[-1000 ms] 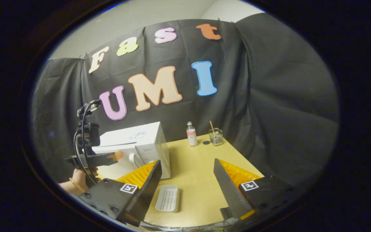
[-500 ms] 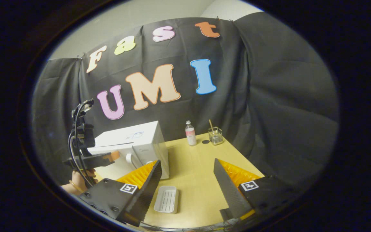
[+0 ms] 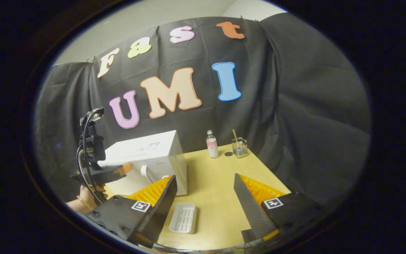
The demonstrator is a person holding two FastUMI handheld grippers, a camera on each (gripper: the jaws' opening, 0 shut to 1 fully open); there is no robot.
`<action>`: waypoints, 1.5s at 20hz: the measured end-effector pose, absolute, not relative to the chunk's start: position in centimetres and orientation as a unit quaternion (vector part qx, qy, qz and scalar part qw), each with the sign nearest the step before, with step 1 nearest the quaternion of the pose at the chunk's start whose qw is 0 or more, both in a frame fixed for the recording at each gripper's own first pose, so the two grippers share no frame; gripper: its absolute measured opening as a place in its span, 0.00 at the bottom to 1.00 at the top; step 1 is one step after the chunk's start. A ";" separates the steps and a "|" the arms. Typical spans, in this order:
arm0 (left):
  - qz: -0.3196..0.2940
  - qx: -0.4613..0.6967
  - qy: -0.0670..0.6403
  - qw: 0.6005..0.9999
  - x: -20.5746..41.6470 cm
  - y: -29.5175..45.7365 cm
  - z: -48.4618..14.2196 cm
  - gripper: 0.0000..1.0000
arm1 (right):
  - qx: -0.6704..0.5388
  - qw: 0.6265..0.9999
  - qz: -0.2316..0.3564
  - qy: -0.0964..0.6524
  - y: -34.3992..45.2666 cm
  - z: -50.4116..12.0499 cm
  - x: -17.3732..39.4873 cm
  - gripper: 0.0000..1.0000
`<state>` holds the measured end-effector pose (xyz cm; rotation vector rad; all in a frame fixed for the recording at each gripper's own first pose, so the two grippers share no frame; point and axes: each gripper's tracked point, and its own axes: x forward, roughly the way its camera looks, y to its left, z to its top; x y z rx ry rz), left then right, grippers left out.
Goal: Open the microwave oven with the left hand, put the food in, and close the microwave oven.
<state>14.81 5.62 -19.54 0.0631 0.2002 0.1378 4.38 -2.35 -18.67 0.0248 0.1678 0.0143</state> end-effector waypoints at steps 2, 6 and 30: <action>0.065 0.030 0.097 0.993 14.7 5.7 -19.4 0.02 | -0.003 0.997 0.011 0.081 -2.2 -18.3 4.0 0.91; 0.069 0.051 0.085 0.993 13.4 5.3 -17.8 0.02 | -0.033 0.997 0.011 0.067 -2.5 -16.7 4.1 0.92; 0.097 0.046 0.000 0.994 -0.5 3.5 -5.7 0.96 | -0.085 0.996 -0.003 -0.010 -3.7 -5.6 2.4 0.93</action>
